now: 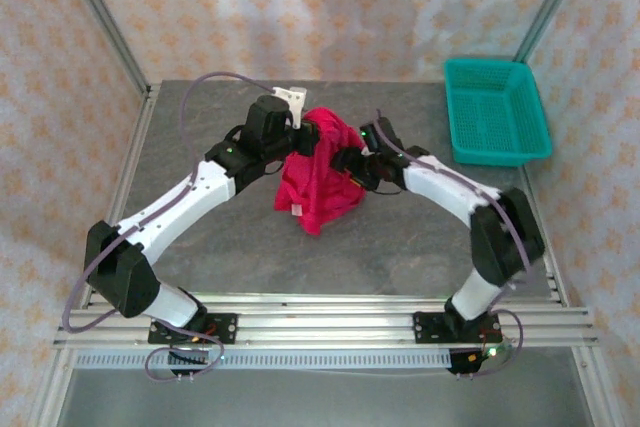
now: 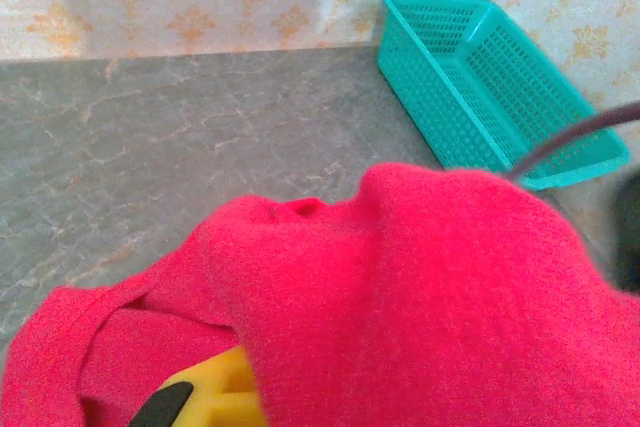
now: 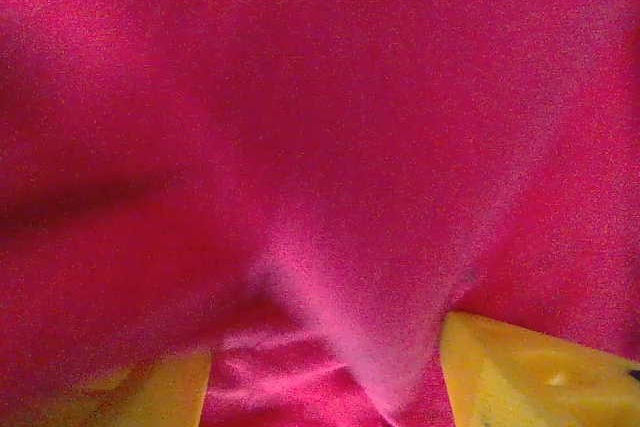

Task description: Fold the inside-out t-shirt

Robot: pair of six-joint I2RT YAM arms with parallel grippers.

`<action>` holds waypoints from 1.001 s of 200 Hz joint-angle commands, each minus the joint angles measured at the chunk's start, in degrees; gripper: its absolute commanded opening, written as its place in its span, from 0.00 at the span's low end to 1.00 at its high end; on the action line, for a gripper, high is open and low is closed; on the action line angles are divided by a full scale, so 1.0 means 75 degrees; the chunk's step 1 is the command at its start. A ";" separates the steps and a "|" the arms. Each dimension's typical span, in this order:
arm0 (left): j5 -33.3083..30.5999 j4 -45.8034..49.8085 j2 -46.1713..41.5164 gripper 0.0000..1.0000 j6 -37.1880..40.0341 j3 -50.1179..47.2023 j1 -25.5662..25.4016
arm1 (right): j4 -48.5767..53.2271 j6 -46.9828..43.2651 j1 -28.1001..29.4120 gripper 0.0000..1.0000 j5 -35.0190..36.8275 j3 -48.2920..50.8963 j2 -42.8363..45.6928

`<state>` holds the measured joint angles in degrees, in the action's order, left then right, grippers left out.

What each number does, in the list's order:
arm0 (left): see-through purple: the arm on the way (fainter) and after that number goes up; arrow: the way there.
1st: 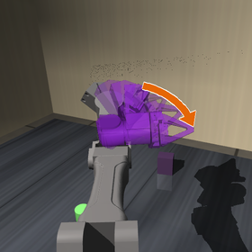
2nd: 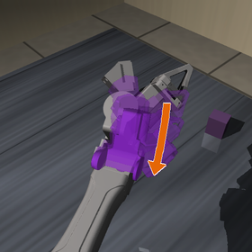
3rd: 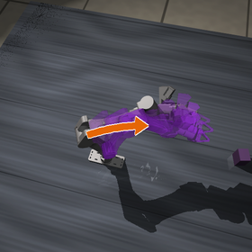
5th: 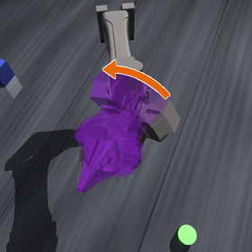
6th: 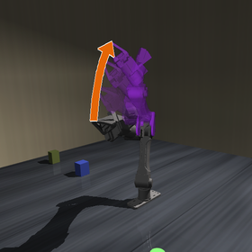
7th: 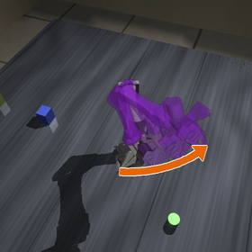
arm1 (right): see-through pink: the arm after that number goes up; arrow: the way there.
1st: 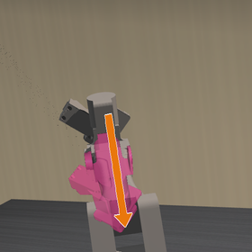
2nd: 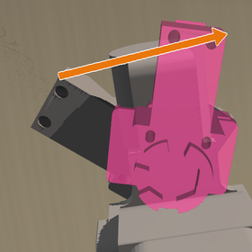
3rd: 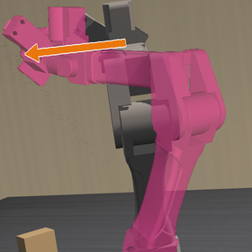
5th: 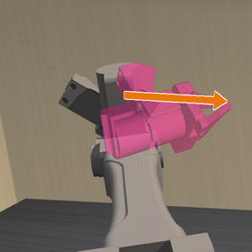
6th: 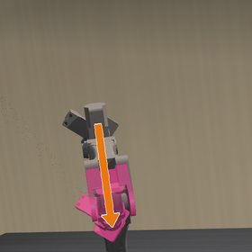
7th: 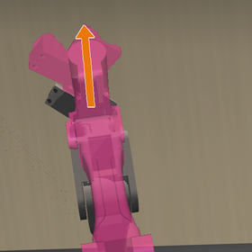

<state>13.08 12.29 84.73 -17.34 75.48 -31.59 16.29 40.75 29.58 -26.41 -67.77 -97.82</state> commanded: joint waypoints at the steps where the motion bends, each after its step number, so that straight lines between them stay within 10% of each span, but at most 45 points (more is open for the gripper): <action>1: 0.0274 0.0476 0.0017 0.00 -0.0504 0.1189 0.0094 | -0.0415 0.0385 -0.0189 0.04 0.0576 -0.0700 -0.1278; 51: 0.1133 0.1736 -0.0270 0.00 -0.1714 0.2992 0.1456 | -0.0810 0.0329 -0.1554 0.00 0.0314 0.0537 -0.1258; 117: 0.1999 0.0313 -0.0652 0.00 -0.2485 0.0547 0.1998 | -0.0105 -0.0375 -0.1786 0.00 -0.0038 0.1278 -0.0164; 146: 0.2427 0.0184 -0.0331 0.00 -0.2432 -0.0191 0.1986 | 0.0542 -0.0912 -0.1144 0.43 0.0061 0.1092 0.1004; 200: 0.2287 0.0618 0.0096 0.00 -0.2246 -0.0166 0.1997 | -0.1054 -0.1180 0.0147 0.62 0.0165 0.1360 0.1238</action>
<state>29.41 18.50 84.66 -34.68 73.41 -17.08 13.98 34.13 28.67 -26.30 -58.46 -86.59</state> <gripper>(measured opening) 0.078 0.554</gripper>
